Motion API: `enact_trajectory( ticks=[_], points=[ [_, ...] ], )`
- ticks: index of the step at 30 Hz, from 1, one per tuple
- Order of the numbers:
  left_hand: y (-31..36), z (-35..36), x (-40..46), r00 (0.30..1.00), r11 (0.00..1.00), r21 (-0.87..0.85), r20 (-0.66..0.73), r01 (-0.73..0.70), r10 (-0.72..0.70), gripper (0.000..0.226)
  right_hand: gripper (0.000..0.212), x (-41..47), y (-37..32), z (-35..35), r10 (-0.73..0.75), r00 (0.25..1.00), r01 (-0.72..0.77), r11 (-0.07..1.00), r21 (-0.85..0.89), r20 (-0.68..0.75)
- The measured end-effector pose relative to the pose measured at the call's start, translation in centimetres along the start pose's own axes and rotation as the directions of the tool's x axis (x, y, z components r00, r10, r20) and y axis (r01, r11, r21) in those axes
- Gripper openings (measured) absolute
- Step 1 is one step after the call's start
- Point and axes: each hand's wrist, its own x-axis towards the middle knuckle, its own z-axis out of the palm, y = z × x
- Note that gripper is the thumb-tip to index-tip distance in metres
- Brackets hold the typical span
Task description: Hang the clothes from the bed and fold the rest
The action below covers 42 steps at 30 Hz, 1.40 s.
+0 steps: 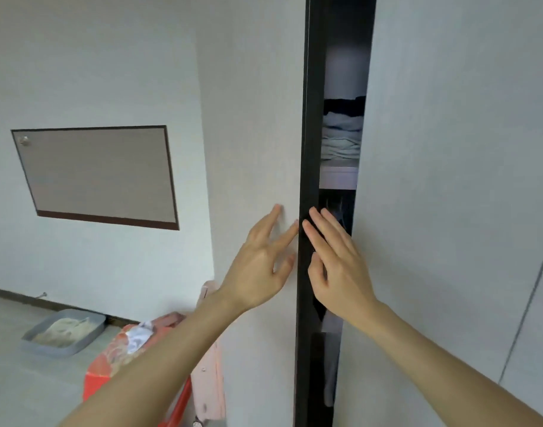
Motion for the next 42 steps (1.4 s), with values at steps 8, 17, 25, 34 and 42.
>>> enact_trajectory(
  ticks=[8, 17, 25, 34, 42],
  points=[
    [-1.4, 7.0, 7.4, 0.980, 0.977, 0.210, 0.183, 0.043, -0.083, 0.073, 0.059, 1.9, 7.2, 0.8, 0.486, 0.844, -0.531, 0.817, 0.224, 0.227],
    [-2.9, 10.5, 13.9, 0.951, 0.929, 0.321, 0.182, 0.182, -0.249, 0.076, 0.071, 5.1, 14.0, 3.0, 0.615, 0.683, -0.722, 0.488, 0.490, 0.394],
    [-4.1, 12.4, 15.4, 0.926, 0.885, 0.424, 0.221, 0.192, -0.306, 0.076, 0.057, 6.2, 16.9, 4.1, 0.620, 0.699, -0.711, 0.548, 0.441, 0.356],
    [-5.5, 13.7, 16.1, 0.921, 0.812, 0.558, 0.200, 0.172, -0.333, 0.083, 0.070, 5.4, 18.2, 4.8, 0.368, 0.868, -0.131, 0.819, -0.559, 0.335],
    [-6.3, 15.3, 15.8, 0.922, 0.778, 0.603, 0.175, 0.175, -0.344, 0.109, 0.069, 5.9, 17.8, 3.7, 0.396, 0.807, -0.105, 0.825, -0.555, 0.438]
  ],
)
